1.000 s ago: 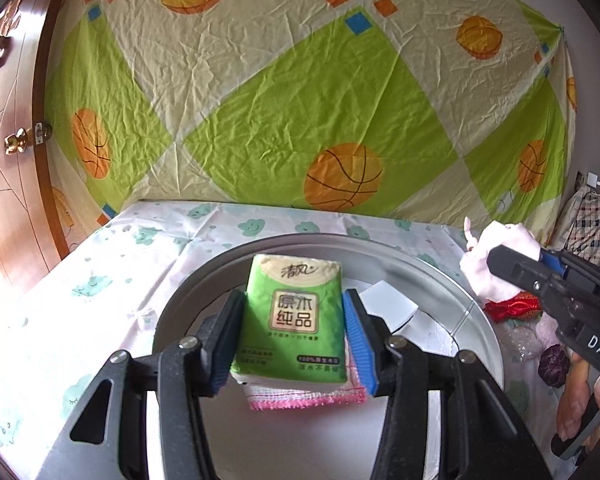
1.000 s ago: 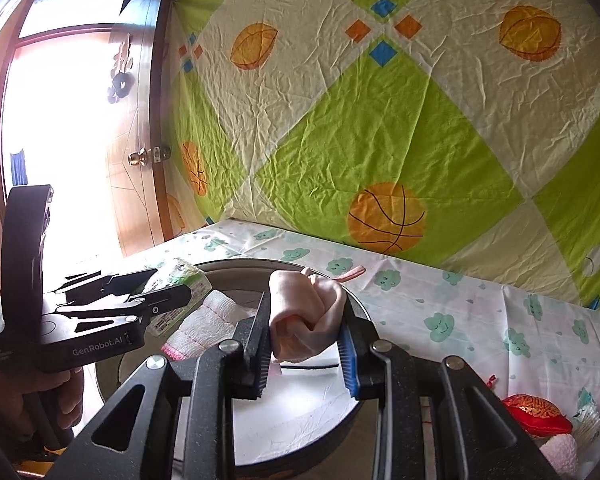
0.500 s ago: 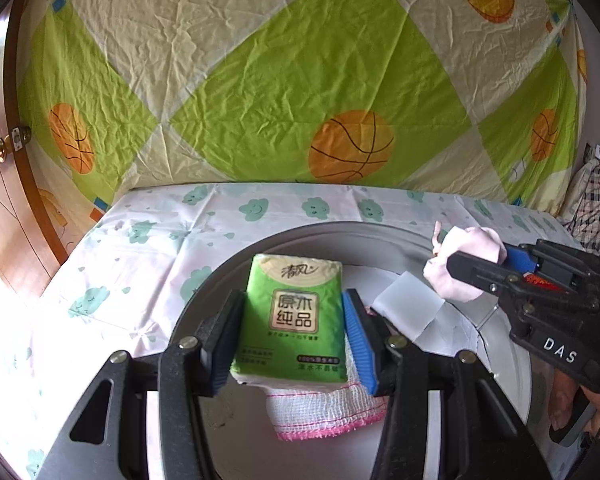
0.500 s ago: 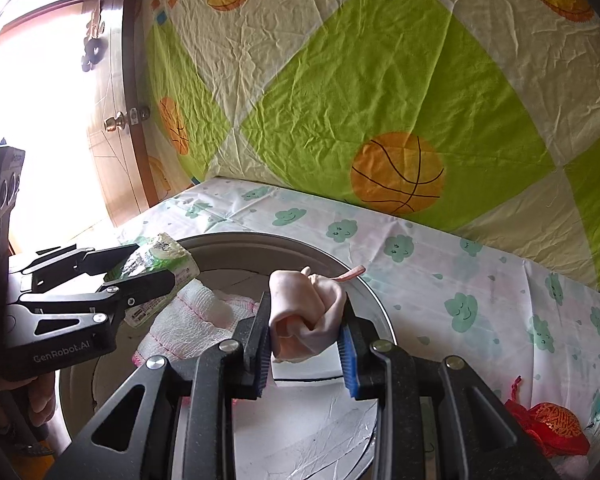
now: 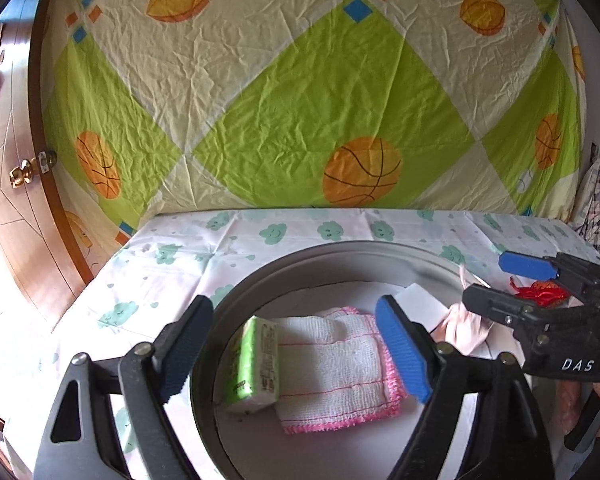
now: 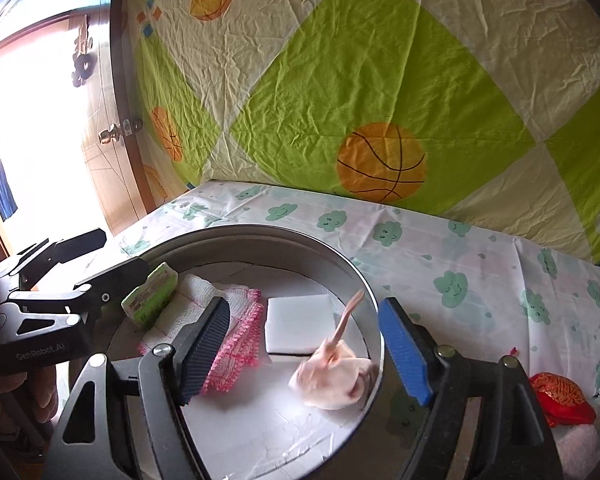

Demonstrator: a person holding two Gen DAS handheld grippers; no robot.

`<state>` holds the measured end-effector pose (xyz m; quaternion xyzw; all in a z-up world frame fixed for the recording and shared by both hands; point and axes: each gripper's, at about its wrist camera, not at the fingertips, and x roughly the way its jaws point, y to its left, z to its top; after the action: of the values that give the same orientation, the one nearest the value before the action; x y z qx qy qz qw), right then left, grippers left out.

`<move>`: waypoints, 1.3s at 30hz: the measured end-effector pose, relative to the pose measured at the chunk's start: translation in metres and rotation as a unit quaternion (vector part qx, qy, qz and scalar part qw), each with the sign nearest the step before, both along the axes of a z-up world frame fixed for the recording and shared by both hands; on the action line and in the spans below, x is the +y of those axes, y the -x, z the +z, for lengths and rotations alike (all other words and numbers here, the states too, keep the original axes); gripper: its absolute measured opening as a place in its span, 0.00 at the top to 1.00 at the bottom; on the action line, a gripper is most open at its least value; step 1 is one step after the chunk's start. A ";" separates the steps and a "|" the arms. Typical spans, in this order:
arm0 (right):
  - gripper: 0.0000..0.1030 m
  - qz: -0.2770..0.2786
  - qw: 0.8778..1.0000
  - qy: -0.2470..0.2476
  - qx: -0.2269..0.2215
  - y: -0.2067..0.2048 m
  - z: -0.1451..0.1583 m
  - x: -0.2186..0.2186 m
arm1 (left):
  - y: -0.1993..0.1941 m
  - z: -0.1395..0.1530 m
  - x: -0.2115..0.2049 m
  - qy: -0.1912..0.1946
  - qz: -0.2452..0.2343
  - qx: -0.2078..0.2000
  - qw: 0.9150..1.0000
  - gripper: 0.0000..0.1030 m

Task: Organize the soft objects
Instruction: 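Move both tools back toward the remaining soft items on the bed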

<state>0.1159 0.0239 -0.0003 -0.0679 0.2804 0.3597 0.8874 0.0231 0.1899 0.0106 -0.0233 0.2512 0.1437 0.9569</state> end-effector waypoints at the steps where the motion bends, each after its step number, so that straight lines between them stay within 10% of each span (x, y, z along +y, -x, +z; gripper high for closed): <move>1: 0.24 -0.005 1.000 -0.006 0.000 0.003 0.002 -0.011 | 0.007 0.002 -0.005 -0.002 0.000 -0.014 1.000 0.09; 20: 0.22 -0.253 0.967 -0.017 -0.004 0.032 -0.024 -0.263 | 0.016 -0.016 -0.177 0.022 -0.162 -0.035 0.986 0.08; 36: 0.22 -0.290 0.952 0.039 0.088 -0.003 -0.059 -0.283 | -0.037 -0.056 -0.281 0.027 -0.260 0.081 0.962 0.08; 39: 0.42 -0.289 0.948 0.064 0.116 -0.013 -0.069 -0.278 | -0.044 -0.058 -0.290 0.026 -0.269 0.095 0.958 0.08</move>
<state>0.1290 -0.2544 -0.0695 0.0014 0.4115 0.0739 0.9084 0.0674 -0.0998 -0.0471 0.0339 0.3414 -0.1242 0.9311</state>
